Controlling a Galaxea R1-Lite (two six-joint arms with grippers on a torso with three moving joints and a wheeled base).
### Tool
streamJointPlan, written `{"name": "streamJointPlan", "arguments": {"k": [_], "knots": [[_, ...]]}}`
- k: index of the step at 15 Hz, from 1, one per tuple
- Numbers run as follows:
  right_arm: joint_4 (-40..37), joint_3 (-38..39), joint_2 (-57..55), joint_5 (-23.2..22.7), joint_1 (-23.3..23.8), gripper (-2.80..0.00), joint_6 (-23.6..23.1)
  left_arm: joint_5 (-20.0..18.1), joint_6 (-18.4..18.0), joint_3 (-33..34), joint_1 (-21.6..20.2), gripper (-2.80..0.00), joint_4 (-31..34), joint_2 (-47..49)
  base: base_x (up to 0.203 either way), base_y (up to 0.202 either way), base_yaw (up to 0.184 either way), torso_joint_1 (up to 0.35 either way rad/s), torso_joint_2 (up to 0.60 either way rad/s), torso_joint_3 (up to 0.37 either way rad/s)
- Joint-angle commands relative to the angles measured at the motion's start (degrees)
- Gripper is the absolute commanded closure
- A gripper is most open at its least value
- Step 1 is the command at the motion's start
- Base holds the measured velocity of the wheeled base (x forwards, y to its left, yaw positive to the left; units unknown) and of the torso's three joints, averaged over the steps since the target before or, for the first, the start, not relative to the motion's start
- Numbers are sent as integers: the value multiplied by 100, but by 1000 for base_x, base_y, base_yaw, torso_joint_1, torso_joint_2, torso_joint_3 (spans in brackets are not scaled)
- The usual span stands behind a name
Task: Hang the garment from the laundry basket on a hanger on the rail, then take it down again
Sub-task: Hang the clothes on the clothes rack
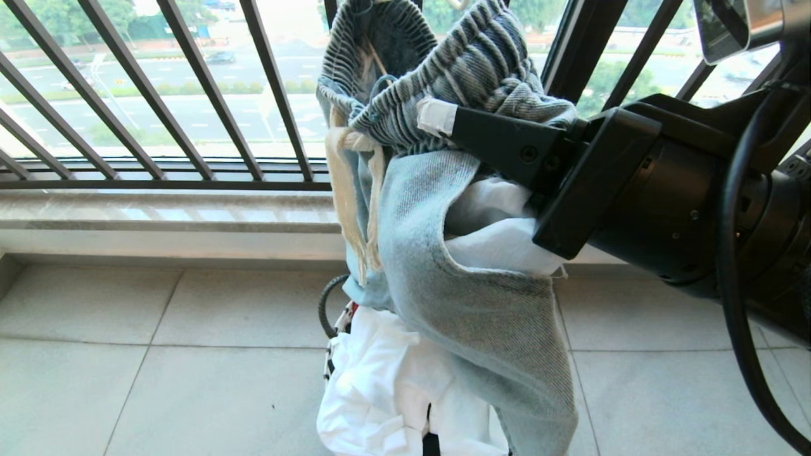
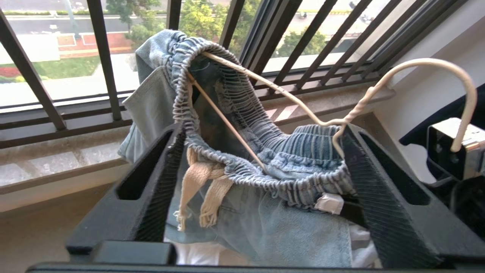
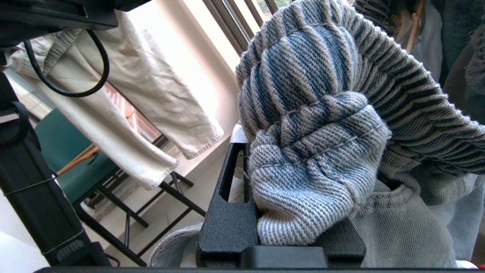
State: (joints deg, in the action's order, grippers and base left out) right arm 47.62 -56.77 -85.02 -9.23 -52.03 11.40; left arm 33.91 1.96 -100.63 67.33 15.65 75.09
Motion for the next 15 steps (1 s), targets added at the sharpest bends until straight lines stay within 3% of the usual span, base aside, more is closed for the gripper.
{"name": "streamJointPlan", "arguments": {"k": [1,8,11,15], "knots": [[29,8,28,-9,0,0,3,19,6,263,-72,0,8,-172,0,0,0,0,0,0],[28,-1,47,-9,0,0,3,-46,-61,570,-954,0,-19,22,0,0,0,0,0,0],[28,-1,79,-9,4,0,3,-863,-47,576,-1289,0,-19,-99,0,0,0,0,0,0],[19,-1,83,-9,2,0,9,-928,-29,620,-1354,0,-36,-152,0,0,0,0,0,0]]}}
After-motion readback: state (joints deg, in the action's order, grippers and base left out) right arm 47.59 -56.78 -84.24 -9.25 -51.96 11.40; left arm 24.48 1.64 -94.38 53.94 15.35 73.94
